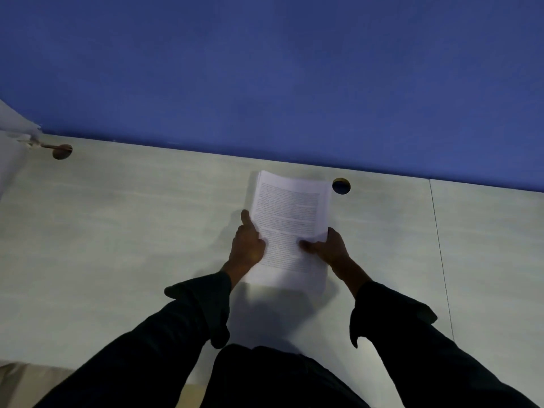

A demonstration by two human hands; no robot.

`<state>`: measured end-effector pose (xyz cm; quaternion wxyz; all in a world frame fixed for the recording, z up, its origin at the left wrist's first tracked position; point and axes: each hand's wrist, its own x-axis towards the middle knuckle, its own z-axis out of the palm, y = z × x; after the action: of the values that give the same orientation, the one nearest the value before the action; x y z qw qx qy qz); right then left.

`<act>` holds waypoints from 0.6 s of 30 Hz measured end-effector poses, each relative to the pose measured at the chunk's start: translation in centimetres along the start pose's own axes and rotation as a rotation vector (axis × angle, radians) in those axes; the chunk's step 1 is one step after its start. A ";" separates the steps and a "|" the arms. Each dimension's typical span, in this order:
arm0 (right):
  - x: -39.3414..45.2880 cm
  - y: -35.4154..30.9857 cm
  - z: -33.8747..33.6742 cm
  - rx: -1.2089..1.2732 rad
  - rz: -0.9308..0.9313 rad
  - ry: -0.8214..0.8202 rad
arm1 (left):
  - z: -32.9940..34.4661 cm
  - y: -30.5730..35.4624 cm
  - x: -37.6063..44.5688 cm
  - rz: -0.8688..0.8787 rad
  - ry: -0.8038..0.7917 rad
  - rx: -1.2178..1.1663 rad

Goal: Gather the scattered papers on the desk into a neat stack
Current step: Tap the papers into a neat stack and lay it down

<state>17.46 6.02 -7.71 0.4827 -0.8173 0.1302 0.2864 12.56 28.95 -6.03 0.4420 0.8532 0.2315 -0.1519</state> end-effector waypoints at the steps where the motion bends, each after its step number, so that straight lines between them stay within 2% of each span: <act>1: -0.1 -0.1 0.2 0.002 -0.004 0.015 | 0.3 0.2 -0.1 -0.008 0.016 0.009; 5: -1.7 -2.0 0.7 0.003 0.033 0.092 | 1.3 1.3 -0.5 -0.091 0.135 0.017; 8: -1.9 -1.9 0.7 0.002 0.036 0.118 | 1.1 1.8 -0.7 -0.154 0.106 -0.065; 12: -1.8 -1.9 0.5 -0.052 0.045 0.119 | 0.3 2.3 -0.7 -0.188 0.057 -0.053; 15: -2.9 -2.7 0.4 -0.132 0.015 0.150 | 0.0 2.3 -0.8 -0.161 0.081 0.003; 18: -3.7 -2.9 0.4 -0.261 -0.109 0.207 | 0.0 2.0 -0.9 -0.032 0.063 0.146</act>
<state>15.80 7.57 -3.58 0.3712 -0.9040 0.0966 0.1887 12.87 27.71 -4.29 0.3686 0.8838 0.2470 -0.1487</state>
